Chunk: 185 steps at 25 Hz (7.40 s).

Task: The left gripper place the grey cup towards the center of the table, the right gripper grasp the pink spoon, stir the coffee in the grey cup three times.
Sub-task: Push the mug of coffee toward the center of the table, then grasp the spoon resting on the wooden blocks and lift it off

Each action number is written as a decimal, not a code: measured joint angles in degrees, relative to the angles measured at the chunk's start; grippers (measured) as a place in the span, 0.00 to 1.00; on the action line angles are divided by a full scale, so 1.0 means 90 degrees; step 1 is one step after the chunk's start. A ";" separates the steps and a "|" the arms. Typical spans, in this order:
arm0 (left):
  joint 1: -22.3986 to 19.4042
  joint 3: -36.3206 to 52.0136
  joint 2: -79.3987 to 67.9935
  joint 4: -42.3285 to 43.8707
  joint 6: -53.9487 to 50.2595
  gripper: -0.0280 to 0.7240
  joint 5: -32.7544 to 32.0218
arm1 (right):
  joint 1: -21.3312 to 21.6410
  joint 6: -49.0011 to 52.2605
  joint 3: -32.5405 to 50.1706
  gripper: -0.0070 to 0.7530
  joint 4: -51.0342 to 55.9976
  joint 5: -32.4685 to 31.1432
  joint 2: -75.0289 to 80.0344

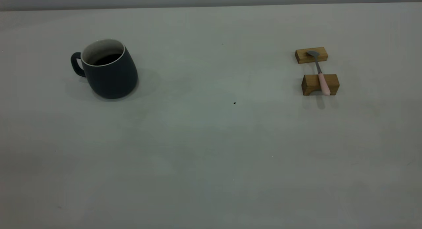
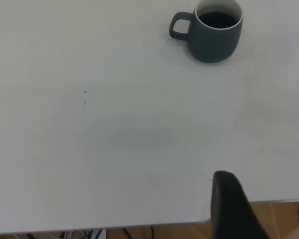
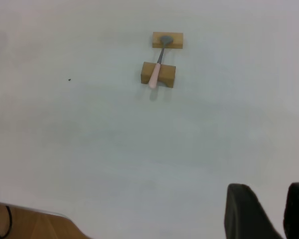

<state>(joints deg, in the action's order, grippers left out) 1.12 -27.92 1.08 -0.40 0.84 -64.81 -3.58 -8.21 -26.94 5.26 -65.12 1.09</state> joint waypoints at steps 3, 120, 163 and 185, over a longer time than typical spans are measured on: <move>0.0000 0.0000 0.0000 0.0000 0.0000 0.58 0.0000 | 0.0000 0.0000 0.0000 0.32 0.0000 0.0000 0.0000; 0.1290 -0.5744 -1.4835 0.1762 0.8261 0.32 0.5053 | 0.0000 0.0000 0.0000 0.32 0.0000 0.0000 0.0000; 0.2854 -0.5914 -1.4921 0.1753 0.6737 0.70 0.4853 | 0.0000 0.0000 0.0000 0.32 -0.0002 0.0000 0.0000; 0.2816 -0.6208 -1.1251 0.1899 0.0832 0.82 0.0983 | 0.0000 0.0000 0.0000 0.32 -0.0002 0.0000 0.0000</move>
<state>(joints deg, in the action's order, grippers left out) 26.46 -83.78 -100.18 16.69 8.33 -55.97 -3.58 -8.21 -26.94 5.24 -65.12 1.09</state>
